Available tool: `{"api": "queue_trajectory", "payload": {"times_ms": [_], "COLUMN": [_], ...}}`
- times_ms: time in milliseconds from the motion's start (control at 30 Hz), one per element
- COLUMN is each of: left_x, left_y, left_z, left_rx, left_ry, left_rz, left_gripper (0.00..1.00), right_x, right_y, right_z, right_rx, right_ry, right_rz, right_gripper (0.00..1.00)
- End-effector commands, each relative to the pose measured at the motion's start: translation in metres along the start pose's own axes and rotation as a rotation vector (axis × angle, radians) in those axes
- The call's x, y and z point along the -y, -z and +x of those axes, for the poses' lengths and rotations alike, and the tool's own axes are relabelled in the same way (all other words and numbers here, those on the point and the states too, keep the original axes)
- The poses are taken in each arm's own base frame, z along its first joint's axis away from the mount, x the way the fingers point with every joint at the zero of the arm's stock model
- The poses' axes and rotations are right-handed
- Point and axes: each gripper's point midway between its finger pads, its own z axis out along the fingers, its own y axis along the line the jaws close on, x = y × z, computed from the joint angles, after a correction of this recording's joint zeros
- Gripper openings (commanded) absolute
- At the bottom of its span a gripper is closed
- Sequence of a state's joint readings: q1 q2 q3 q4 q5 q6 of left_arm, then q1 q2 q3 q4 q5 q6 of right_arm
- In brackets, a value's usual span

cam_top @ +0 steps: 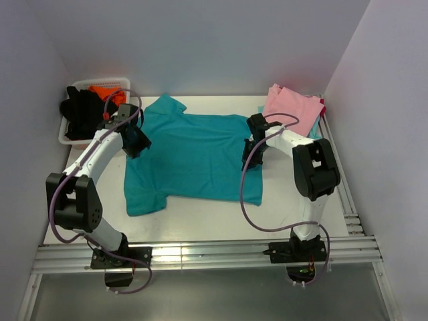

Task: Fold and stack the t-shirts
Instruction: Flatten the tshirt out

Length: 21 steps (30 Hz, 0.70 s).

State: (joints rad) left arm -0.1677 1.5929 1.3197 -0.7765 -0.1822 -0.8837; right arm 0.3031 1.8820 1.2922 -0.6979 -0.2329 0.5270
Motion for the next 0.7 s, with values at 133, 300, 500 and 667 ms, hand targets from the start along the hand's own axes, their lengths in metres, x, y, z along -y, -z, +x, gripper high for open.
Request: {"api": "queue_trajectory", "payload": {"times_ms": [133, 300, 500, 667], "left_x": [-0.029, -0.043, -0.054, -0.058], "left_y": [0.018, 0.022, 0.023, 0.022], "left_z": [0.014, 0.021, 0.030, 0.032], "left_rx": [0.009, 0.003, -0.005, -0.012], "left_ry": [0.009, 0.002, -0.002, -0.018], "left_rz": [-0.027, -0.067, -0.074, -0.083], "left_gripper": [0.48, 0.48, 0.48, 0.48], "right_x": [0.002, 0.027, 0.040, 0.045], "right_y": [-0.010, -0.011, -0.026, -0.029], "right_z": [-0.015, -0.017, -0.010, -0.013], "right_rx": [0.039, 0.068, 0.025, 0.030], "right_ry": [0.027, -0.002, -0.020, -0.017], "right_rz": [0.024, 0.143, 0.187, 0.217], "right_gripper": [0.00, 0.00, 0.00, 0.00]}}
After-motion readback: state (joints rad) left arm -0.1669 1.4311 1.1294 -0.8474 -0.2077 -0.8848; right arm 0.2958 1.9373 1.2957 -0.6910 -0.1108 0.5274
